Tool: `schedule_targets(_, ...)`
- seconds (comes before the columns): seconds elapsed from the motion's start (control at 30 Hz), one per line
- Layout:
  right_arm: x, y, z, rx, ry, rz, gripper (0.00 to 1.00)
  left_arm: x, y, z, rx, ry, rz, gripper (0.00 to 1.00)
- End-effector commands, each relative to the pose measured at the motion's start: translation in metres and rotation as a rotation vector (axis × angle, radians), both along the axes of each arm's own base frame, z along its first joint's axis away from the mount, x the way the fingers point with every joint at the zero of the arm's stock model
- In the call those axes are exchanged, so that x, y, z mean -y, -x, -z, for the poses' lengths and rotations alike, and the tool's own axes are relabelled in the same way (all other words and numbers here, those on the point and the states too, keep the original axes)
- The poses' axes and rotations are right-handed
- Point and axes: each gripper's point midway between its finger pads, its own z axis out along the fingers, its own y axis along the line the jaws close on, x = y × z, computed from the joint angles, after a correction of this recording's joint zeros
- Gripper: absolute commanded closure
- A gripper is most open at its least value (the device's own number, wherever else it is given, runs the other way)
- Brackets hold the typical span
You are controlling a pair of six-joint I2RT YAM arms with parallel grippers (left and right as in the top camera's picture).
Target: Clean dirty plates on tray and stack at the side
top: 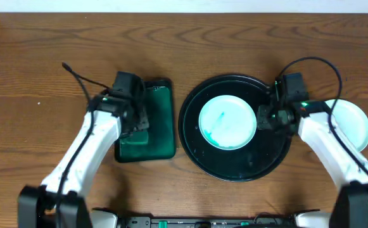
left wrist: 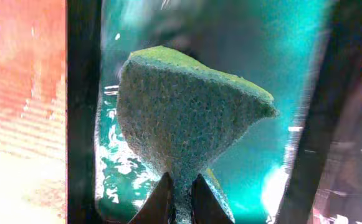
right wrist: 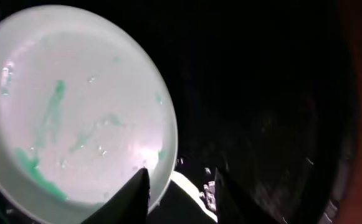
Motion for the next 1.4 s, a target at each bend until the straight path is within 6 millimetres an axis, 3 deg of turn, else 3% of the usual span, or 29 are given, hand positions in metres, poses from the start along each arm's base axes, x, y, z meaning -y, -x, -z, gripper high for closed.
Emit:
schedule_targets(0.0, -0.027, 0.0, 0.015, -0.022, -0.126, -0.184, 0.63, 0.007, -0.006, -0.017, 0.047, 0.037, 0.029, 0.93)
schedule_targets(0.1, -0.027, -0.002, 0.03, -0.047, -0.124, -0.182, 0.63, 0.007, -0.002, -0.014, 0.022, 0.032, 0.029, 0.93)
schedule_targets(0.33, -0.025, 0.007, 0.072, -0.165, -0.11, -0.175, 0.85, 0.015, 0.0, -0.015, 0.015, 0.073, 0.062, 0.93)
schedule_targets(0.4, -0.026, 0.01, 0.077, -0.181, -0.109, -0.178, 0.96, 0.016, 0.0, -0.014, 0.013, 0.076, 0.064, 0.92)
schedule_targets(0.47, -0.027, 0.009, 0.076, -0.177, -0.109, -0.18, 0.98, 0.016, -0.001, -0.01, 0.007, 0.071, 0.064, 0.93)
schedule_targets(0.53, -0.027, 0.009, 0.076, -0.178, -0.109, -0.176, 0.99, 0.015, -0.002, 0.003, -0.007, 0.062, 0.066, 0.93)
schedule_targets(0.7, -0.027, 0.009, 0.076, -0.179, -0.109, -0.178, 0.99, 0.012, 0.004, 0.069, -0.137, 0.03, 0.06, 0.93)
schedule_targets(0.8, -0.027, 0.009, 0.076, -0.179, -0.109, -0.178, 0.99, 0.011, 0.008, 0.084, -0.182, 0.023, 0.058, 0.93)
schedule_targets(0.9, -0.027, 0.009, 0.077, -0.179, -0.109, -0.178, 0.99, 0.012, 0.005, 0.07, -0.169, 0.025, 0.058, 0.93)
schedule_targets(1.17, -0.028, 0.007, 0.076, -0.167, -0.109, -0.184, 0.99, 0.017, -0.021, -0.028, 0.078, 0.062, 0.089, 0.93)
schedule_targets(1.27, -0.028, 0.007, 0.076, -0.166, -0.109, -0.184, 0.99, 0.017, -0.021, -0.039, 0.113, 0.067, 0.093, 0.93)
schedule_targets(1.37, -0.028, 0.006, 0.076, -0.162, -0.11, -0.184, 0.99, 0.012, -0.021, -0.036, 0.109, 0.032, 0.098, 0.93)
